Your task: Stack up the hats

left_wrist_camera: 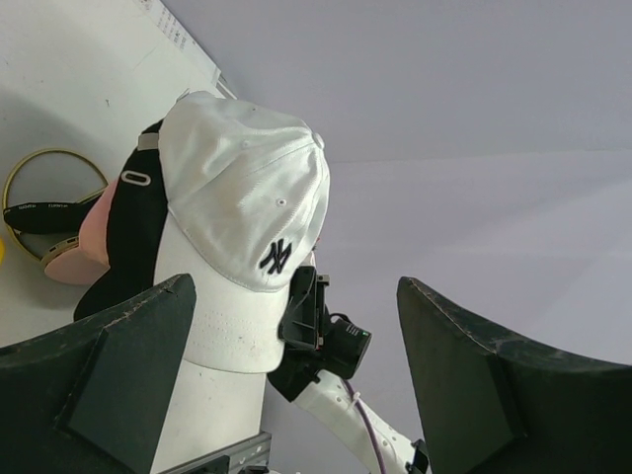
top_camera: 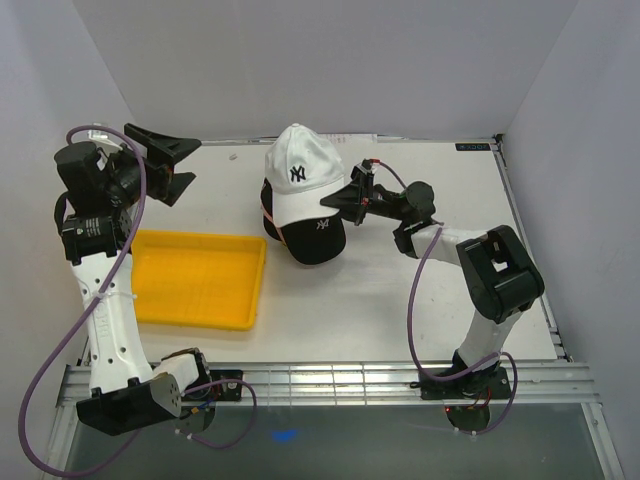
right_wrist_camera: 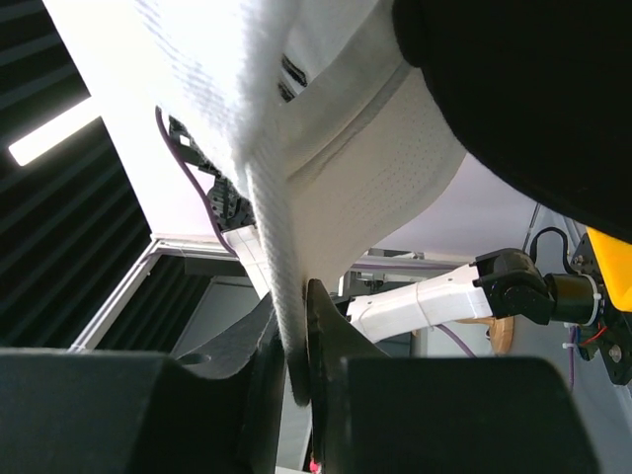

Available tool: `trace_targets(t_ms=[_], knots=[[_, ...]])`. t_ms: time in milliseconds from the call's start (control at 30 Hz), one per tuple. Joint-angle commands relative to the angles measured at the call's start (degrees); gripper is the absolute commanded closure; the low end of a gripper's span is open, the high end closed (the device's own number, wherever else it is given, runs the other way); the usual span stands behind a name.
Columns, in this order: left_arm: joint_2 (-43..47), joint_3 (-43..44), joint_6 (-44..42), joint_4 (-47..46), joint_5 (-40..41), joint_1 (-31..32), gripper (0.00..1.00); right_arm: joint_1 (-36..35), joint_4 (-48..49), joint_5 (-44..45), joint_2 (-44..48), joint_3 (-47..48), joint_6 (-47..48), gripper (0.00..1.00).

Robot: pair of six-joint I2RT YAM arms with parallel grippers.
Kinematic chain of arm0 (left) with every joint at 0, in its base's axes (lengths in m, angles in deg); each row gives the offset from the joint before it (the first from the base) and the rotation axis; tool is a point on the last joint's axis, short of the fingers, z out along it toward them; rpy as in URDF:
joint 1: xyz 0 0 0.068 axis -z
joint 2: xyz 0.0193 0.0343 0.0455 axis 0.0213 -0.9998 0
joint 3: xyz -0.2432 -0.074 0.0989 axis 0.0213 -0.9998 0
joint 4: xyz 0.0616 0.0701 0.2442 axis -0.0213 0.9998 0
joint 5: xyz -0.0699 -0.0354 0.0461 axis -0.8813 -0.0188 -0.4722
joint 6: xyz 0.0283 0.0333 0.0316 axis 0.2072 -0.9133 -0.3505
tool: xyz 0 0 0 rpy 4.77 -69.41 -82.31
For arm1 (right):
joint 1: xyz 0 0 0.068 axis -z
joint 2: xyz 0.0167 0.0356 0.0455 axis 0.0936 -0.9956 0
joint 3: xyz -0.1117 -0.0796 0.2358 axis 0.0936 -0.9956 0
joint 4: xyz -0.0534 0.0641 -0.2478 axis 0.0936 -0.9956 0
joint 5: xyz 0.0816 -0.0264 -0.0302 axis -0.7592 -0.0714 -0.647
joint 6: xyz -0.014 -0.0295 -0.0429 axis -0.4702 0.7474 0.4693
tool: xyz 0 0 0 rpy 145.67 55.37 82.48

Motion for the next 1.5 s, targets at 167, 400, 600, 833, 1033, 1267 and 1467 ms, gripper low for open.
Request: trace_targets(t_ms=[167,400,600,833,1033,1267,1467], knots=[[1.28,-2.57,-1.53,-0.88,0.61,0.63,0.07,0.86,27.31,-0.1,1.93,-2.43,-10.51,0.82],[-1.26,-6.44,-5.92,-3.69,5.09,7.22,0.08,1.91,24.05,-0.72,3.25,-5.42,-9.1,0.8],[-8.29,-1.54,-11.19,-3.79,6.93,13.28,0.1,2.0,18.09,-1.86,4.57,-6.74,-5.16,0.76],[-18.48,10.93,-23.49,3.23,11.68,17.86,0.11,2.09,8.96,-4.23,6.06,-6.56,0.56,0.73],[-24.55,16.57,-30.53,4.39,11.6,19.0,0.08,2.61,-0.17,-4.94,8.08,-6.82,6.35,0.69],[-29.04,19.3,-34.84,2.28,9.31,22.34,0.06,2.88,-13.89,-4.68,10.72,-6.74,15.4,0.67],[-30.27,18.35,-37.21,-0.44,8.87,24.8,0.06,3.49,-24.45,-3.36,12.48,-6.65,22.27,0.65]])
